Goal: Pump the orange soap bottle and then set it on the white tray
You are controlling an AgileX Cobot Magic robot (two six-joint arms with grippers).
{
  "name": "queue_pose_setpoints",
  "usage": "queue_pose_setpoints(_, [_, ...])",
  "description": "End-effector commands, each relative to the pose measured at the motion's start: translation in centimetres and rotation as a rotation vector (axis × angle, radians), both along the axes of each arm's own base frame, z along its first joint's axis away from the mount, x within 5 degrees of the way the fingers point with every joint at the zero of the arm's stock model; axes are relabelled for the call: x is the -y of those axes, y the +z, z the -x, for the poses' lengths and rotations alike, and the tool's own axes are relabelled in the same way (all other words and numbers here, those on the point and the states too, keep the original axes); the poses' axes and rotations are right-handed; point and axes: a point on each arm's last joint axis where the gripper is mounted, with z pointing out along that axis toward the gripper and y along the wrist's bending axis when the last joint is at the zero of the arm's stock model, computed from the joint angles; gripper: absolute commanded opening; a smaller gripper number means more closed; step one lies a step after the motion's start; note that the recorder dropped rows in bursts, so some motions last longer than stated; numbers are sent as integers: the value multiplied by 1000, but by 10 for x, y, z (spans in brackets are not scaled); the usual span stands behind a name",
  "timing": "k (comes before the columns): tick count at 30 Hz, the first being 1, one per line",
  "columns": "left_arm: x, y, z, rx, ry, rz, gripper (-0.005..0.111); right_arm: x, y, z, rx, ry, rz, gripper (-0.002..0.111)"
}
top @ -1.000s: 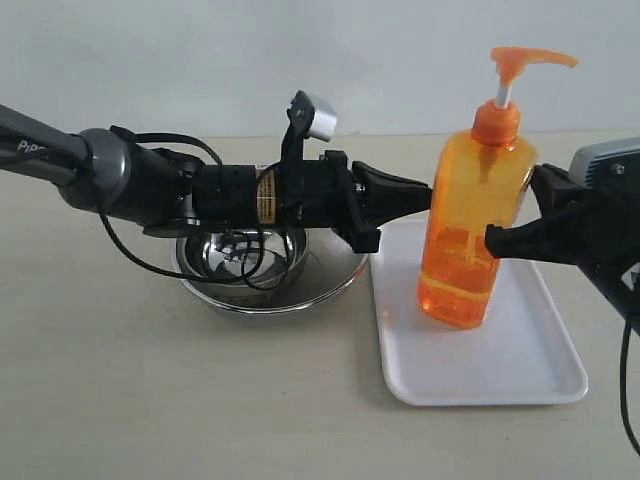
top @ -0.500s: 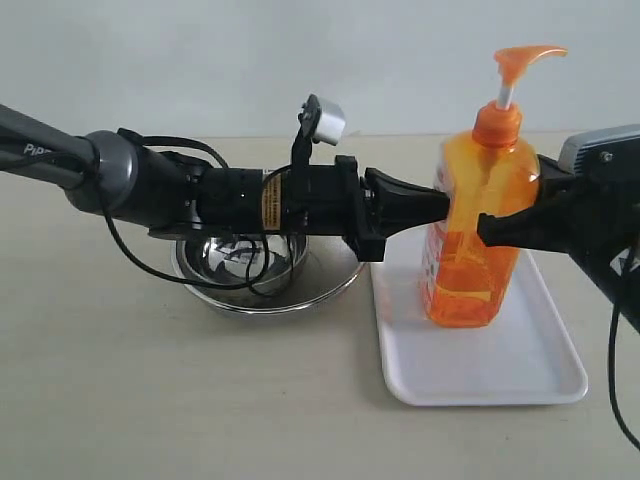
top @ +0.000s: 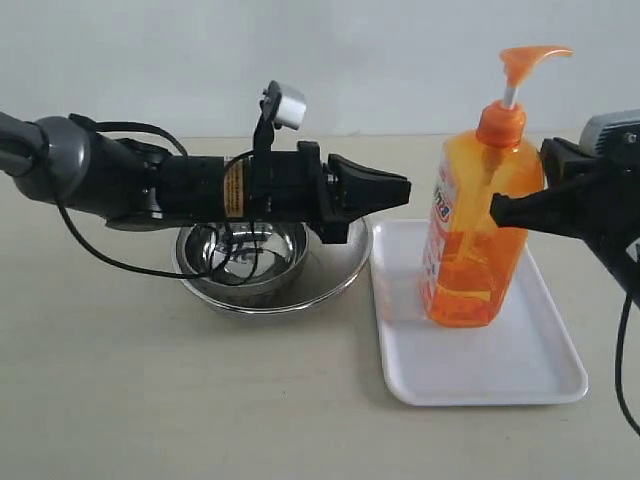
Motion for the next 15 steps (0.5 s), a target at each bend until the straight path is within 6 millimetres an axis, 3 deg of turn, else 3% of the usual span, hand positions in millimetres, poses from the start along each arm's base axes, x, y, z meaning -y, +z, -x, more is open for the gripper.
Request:
queue_pose_setpoints(1, [-11,9,8,16,40,12,5,13,16,16,66,-76,-6,0])
queue_pose_setpoints(7, [-25,39,36,82,71,37,5,30,31,50,158,-127,-47,0])
queue_pose_setpoints(11, [-51,79,85,140,135,76,5,47,39,72,192,-211,-120,0])
queue_pose_setpoints(15, [-75,108,128,188,218,105,5,48,34,76,101,-204,-140,0])
